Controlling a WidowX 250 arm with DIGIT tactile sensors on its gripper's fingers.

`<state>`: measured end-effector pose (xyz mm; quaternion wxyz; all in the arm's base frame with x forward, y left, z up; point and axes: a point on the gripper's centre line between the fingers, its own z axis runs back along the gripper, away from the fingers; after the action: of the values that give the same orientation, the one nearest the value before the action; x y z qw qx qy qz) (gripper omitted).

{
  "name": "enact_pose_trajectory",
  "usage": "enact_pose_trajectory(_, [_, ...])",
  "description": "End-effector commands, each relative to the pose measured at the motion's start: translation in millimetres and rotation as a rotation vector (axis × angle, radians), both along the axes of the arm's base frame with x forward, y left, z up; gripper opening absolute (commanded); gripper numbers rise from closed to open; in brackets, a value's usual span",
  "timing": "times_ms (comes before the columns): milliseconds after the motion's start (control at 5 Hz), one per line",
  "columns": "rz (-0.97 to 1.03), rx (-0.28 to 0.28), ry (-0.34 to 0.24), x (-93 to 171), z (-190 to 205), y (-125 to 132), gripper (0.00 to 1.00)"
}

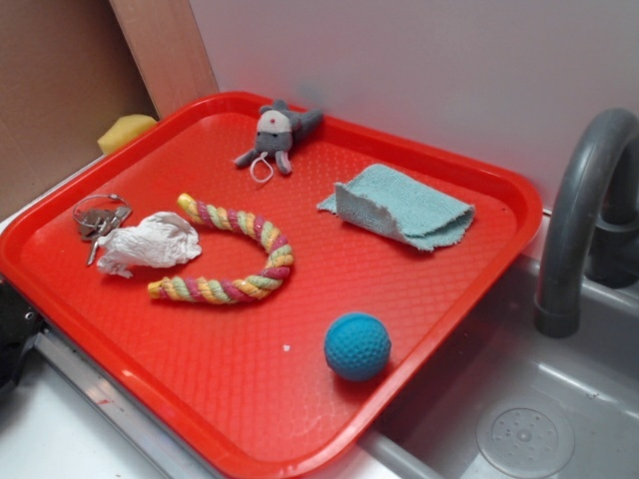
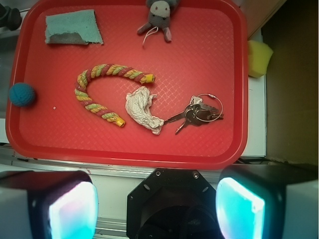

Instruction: Grab the gray animal.

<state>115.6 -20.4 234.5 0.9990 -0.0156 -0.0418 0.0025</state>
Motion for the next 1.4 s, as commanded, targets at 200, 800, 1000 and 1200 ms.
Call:
enact_pose_trajectory(200, [0.045,-0.034,-0.027,22.4,-3.0,11.7,1.0])
enact_pose_trajectory(800, [0.179,-0.101,-0.231,138.5,-66.3,23.9,1.0])
enact_pose_trajectory(1000, [0.155,-0.06,-0.323,175.7,-95.1,20.7,1.0])
enact_pose_trajectory(1200, [0.131,-0.034,-0.36,207.6,-122.3,18.4,1.0])
